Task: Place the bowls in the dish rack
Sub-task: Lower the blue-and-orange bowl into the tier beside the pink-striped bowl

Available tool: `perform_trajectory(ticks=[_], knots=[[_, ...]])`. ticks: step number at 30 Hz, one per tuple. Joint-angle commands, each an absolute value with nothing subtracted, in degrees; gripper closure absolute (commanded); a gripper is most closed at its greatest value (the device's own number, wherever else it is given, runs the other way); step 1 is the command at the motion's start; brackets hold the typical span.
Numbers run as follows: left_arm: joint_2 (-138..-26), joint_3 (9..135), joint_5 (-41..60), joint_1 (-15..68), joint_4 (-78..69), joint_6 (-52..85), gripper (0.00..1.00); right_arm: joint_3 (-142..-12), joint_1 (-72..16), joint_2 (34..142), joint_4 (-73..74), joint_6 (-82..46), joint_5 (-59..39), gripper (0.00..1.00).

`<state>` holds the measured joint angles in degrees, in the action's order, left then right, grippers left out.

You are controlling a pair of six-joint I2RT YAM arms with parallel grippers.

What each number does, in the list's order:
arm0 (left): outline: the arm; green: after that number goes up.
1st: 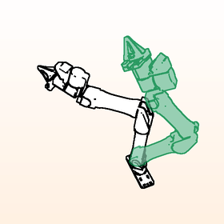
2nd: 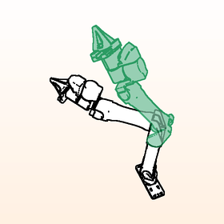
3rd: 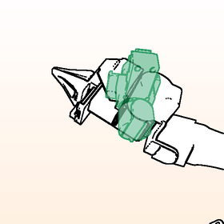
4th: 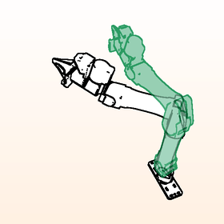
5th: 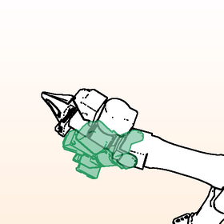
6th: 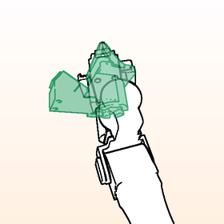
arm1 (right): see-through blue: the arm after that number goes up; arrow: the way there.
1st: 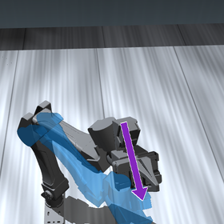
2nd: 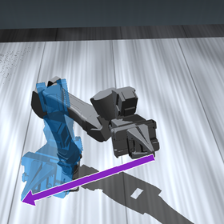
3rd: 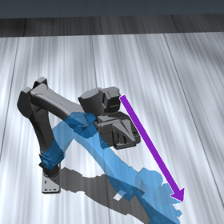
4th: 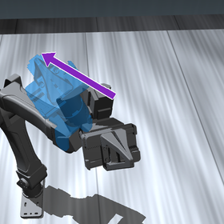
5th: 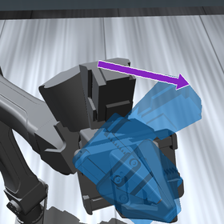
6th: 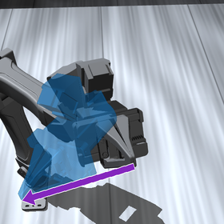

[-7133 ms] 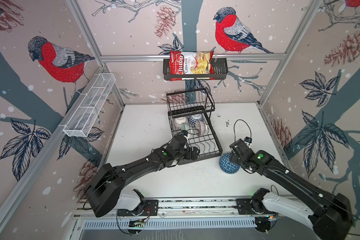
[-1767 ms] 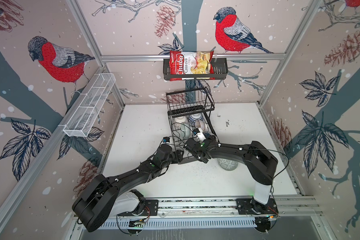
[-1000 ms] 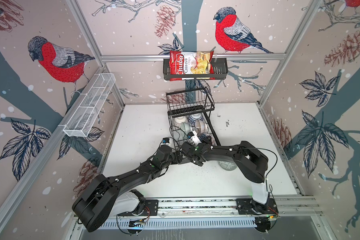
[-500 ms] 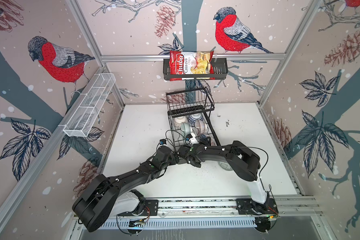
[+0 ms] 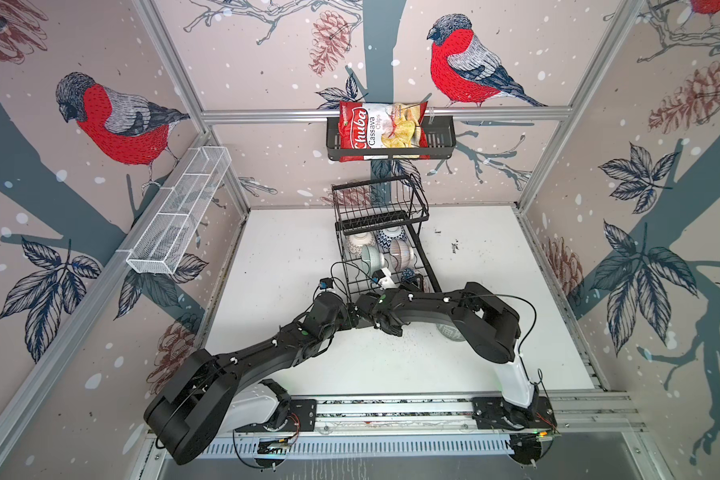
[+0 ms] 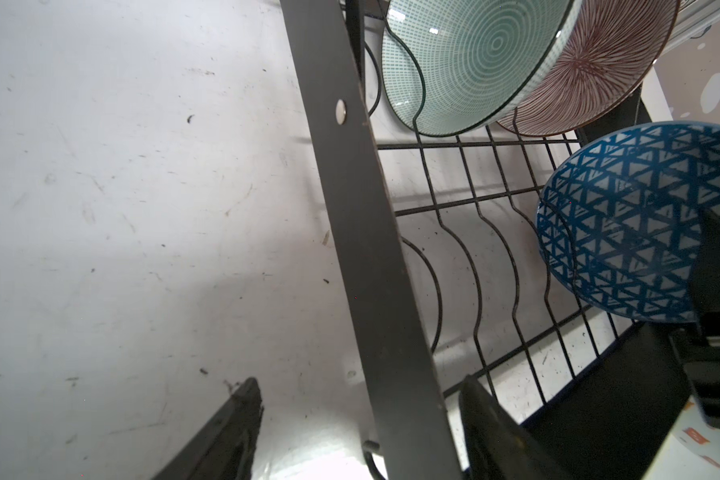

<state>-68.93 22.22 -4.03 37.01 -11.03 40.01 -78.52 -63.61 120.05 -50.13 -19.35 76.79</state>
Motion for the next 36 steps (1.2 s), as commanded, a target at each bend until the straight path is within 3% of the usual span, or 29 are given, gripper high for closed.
perform_trajectory(ticks=[1,11,36], knots=[[-68.6,22.8,0.8,37.3,-17.0,39.1,0.26,-78.7,-64.4,120.3,-46.5,-19.8,73.0,0.54],[-68.3,23.0,0.7,37.3,-16.6,39.0,0.26,-78.7,-64.5,119.1,-44.8,-18.8,72.7,0.31],[-63.4,24.5,-2.3,37.3,-10.8,38.2,0.26,-77.5,-64.4,109.9,-31.7,-12.5,63.7,0.29]])
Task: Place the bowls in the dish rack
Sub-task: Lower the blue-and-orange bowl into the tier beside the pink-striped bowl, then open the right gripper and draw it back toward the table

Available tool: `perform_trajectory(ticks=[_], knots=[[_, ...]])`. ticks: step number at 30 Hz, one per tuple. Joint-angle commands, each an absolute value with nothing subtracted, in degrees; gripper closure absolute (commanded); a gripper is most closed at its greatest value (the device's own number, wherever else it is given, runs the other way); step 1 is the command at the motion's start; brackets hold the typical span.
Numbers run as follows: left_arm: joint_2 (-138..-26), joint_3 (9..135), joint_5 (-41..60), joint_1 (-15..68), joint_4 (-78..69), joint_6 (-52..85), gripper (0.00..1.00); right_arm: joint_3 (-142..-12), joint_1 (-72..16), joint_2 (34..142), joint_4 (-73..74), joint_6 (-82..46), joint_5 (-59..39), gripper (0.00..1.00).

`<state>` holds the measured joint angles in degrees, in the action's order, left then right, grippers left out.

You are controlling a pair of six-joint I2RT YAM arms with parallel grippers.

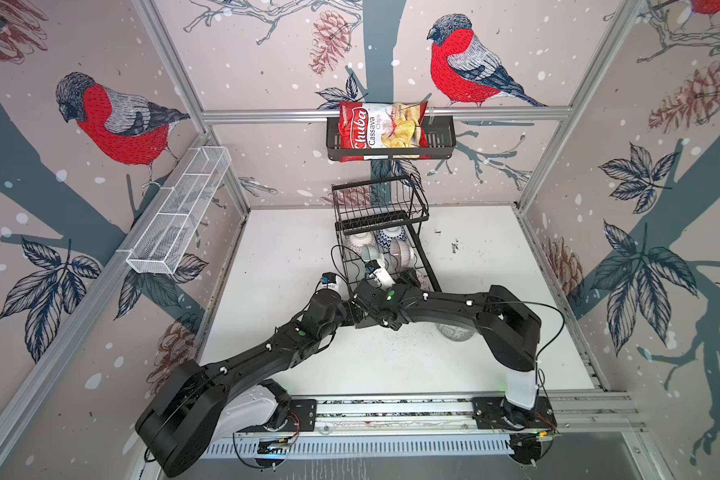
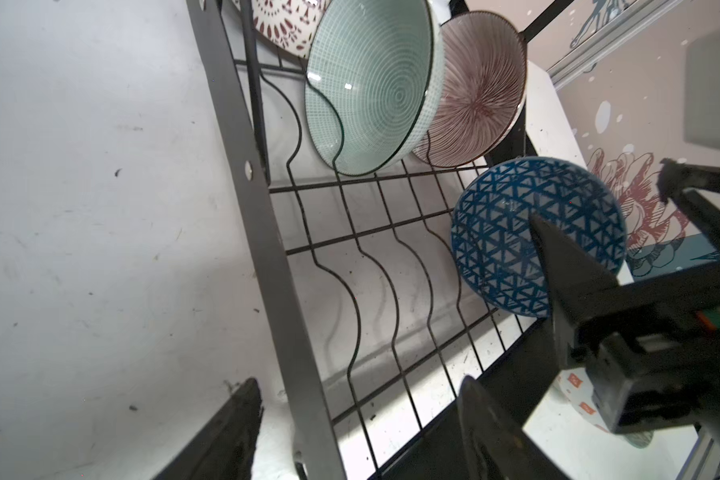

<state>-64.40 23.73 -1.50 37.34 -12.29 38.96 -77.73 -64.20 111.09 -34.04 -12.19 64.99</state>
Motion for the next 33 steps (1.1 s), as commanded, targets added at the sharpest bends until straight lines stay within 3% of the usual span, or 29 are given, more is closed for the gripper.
perform_trajectory(ticks=[1,17,33], knots=[[-62.9,25.0,-2.5,37.3,-9.9,38.0,0.26,-77.4,-64.4,109.6,-31.4,-12.4,63.3,0.29],[-50.6,26.7,-3.5,37.4,-2.2,34.8,0.25,-74.8,-63.4,102.8,-29.3,-16.4,58.3,0.28],[-51.8,29.3,2.6,37.4,-3.3,34.8,0.19,-69.0,-60.6,89.9,-28.9,-22.9,48.5,0.28]])
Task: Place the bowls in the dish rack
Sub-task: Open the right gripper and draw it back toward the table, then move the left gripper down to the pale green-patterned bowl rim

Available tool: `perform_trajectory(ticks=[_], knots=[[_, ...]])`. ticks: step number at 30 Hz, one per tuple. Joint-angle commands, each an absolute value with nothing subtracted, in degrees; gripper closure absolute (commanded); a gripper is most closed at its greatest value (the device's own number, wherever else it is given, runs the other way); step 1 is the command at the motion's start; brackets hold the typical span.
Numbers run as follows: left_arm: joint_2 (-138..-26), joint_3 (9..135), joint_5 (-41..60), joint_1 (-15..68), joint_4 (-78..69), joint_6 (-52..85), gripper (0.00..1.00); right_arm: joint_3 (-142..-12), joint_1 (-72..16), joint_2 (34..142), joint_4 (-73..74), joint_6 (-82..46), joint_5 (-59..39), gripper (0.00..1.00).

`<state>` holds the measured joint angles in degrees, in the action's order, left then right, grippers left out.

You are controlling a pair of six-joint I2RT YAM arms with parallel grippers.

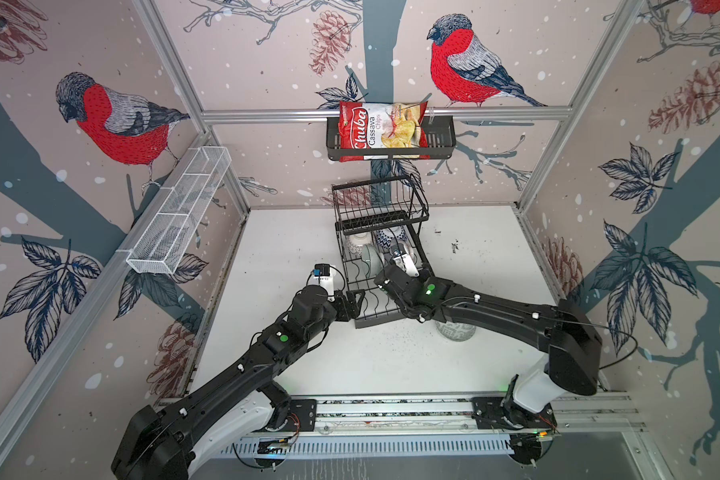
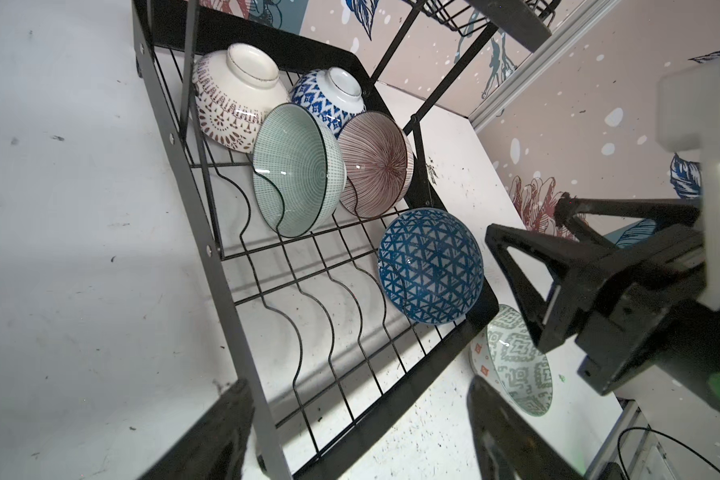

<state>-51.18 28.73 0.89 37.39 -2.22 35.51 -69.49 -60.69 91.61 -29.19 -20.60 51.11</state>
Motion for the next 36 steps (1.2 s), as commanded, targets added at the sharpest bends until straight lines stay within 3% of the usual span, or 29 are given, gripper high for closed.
perform_trajectory(ticks=[1,16,28,36], knots=[[-52.1,29.4,2.9,37.4,-3.6,34.8,0.19,-68.6,-60.3,89.0,-28.8,-23.1,47.4,0.28],[-57.4,32.8,3.3,42.7,-4.7,34.2,0.18,-62.6,-53.1,77.9,-30.0,-30.3,42.8,0.28],[-70.2,39.3,3.3,52.3,-5.4,35.5,0.18,-54.8,-39.3,72.1,-30.7,-37.2,38.4,0.28],[-79.3,45.8,4.9,58.0,-3.9,34.6,0.19,-51.8,-36.6,69.6,-29.5,-37.6,37.1,0.28]])
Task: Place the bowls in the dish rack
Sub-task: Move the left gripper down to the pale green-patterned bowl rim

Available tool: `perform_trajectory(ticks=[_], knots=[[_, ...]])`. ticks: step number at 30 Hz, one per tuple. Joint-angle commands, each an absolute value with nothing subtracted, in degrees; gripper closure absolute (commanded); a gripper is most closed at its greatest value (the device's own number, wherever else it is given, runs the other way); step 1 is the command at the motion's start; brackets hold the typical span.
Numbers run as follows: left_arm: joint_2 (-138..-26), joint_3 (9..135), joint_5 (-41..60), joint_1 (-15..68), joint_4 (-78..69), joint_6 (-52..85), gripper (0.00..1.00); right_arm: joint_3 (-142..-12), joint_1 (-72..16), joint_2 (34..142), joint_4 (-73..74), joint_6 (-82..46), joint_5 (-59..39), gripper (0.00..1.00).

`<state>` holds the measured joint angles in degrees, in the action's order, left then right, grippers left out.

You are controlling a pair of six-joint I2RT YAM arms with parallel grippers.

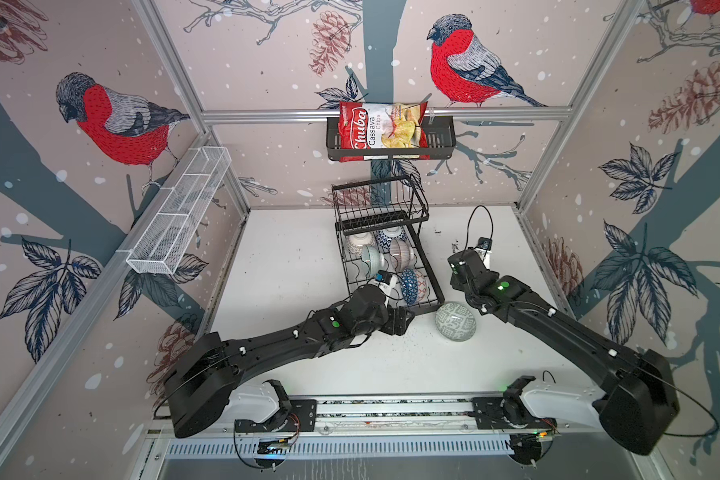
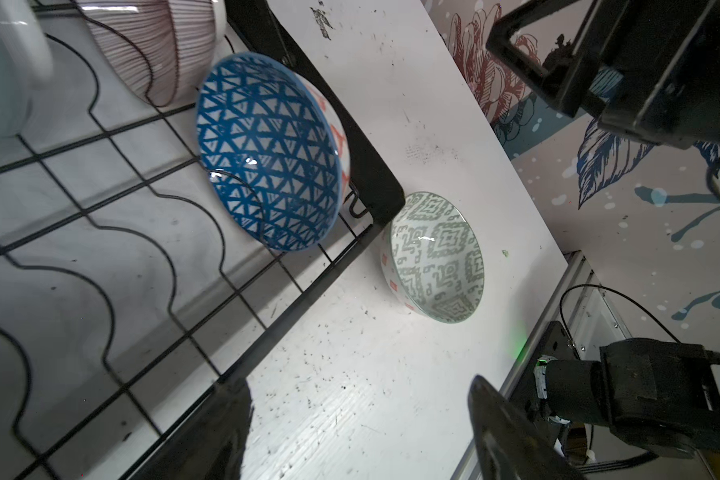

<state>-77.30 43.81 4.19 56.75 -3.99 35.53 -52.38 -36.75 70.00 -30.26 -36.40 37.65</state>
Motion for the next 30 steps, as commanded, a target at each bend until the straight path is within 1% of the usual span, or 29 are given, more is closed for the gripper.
perform_trajectory(ticks=[1,10,18,24,30], knots=[[-80.8,47.1,5.0,58.8,-3.1,34.5,0.19,-51.4,-36.6,69.5,-29.2,-37.7,37.1,0.28],[-93.7,56.8,7.6,62.7,2.2,34.6,0.25,-49.6,-36.5,70.3,-29.5,-37.6,37.6,0.28],[-104.1,67.4,8.3,62.8,10.1,34.2,0.36,-47.9,-36.4,69.2,-29.5,-37.1,39.4,0.28],[-109.4,72.4,7.5,62.8,14.1,33.8,0.43,-46.9,-35.6,68.3,-30.5,-37.4,40.9,0.28],[-112.3,75.5,6.1,62.8,16.3,33.6,0.45,-45.8,-34.6,67.2,-29.9,-36.9,40.5,0.28]])
